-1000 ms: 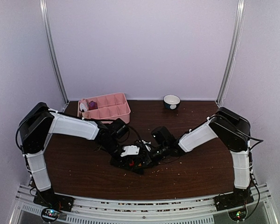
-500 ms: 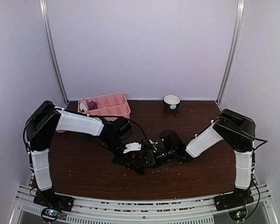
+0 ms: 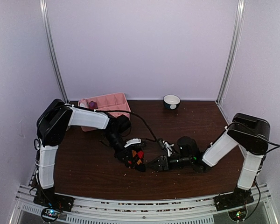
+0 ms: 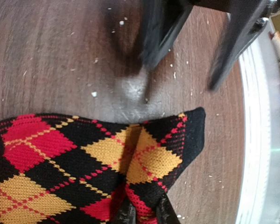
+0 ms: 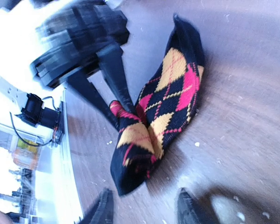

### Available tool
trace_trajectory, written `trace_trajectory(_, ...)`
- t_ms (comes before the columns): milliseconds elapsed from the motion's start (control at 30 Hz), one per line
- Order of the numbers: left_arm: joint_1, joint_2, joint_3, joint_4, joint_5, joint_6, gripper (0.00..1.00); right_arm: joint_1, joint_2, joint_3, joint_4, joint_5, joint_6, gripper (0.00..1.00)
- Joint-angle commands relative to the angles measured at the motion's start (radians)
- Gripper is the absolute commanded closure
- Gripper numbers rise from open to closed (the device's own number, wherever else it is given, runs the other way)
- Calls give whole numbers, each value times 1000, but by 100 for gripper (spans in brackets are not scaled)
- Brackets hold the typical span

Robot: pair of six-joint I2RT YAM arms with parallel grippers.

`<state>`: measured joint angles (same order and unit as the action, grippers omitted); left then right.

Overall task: Roll the socks
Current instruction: Roll the sock at the center of the board.

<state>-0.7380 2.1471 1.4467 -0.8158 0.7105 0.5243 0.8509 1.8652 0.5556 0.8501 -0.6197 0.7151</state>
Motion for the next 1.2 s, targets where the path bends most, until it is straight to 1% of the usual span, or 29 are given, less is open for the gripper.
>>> trace_trajectory(0,52,97,21,-75,-15,-22,95,-4,-112,-64,44,145,-169,28)
trace_trajectory(33,57,105,30,-88,-3,-21,95,-3,-135,-62,6,166,-199,1)
trace_trajectory(133,66,127,51,-112,16,-22,96,-1,-202,-33,-150,249,-310,0)
trace_trajectory(200,70,131,53,-114,19,-24,95,-3,-260,-21,-244,362,-359,0)
trace_trajectory(233,71,133,54,-115,20,-26,96,-4,-288,-28,-273,471,-366,0)
trace_trajectory(300,76,137,59,-122,28,-25,96,-8,-360,-54,-309,748,-301,0)
trace_trajectory(333,79,140,62,-126,36,-24,96,-9,-406,-78,-301,828,-272,0)
trace_trajectory(367,82,145,66,-133,45,-21,96,-14,-450,-123,-241,870,-246,0)
trace_trajectory(433,89,156,76,-152,68,-11,96,-39,-495,-204,-92,899,-173,0)
trace_trajectory(467,92,162,85,-162,78,-8,96,-59,-485,-222,-21,819,-181,0)
trace_trajectory(500,95,170,93,-173,87,-2,96,-63,-466,-225,44,727,-244,0)
trace_trajectory(533,98,178,98,-184,97,3,96,-61,-445,-221,71,662,-288,0)
trace_trajectory(567,99,185,103,-191,106,6,96,-55,-429,-220,79,622,-316,0)
trace_trajectory(633,104,196,109,-204,121,10,95,-19,-387,-230,140,555,-440,0)
trace_trajectory(667,105,201,111,-209,127,13,96,-4,-371,-229,141,519,-489,1)
trace_trajectory(700,106,205,115,-213,129,12,96,9,-349,-219,125,465,-536,5)
trace_trajectory(767,110,214,123,-226,141,16,96,28,-306,-192,93,317,-631,17)
trace_trajectory(833,116,224,132,-234,146,16,96,48,-272,-171,87,233,-707,23)
trace_trajectory(900,118,230,138,-240,149,18,95,68,-237,-130,56,188,-767,26)
trace_trajectory(1033,118,233,145,-246,144,19,95,128,-171,10,-135,147,-913,34)
trace_trajectory(1167,118,236,149,-251,143,20,95,144,-107,118,-240,120,-990,38)
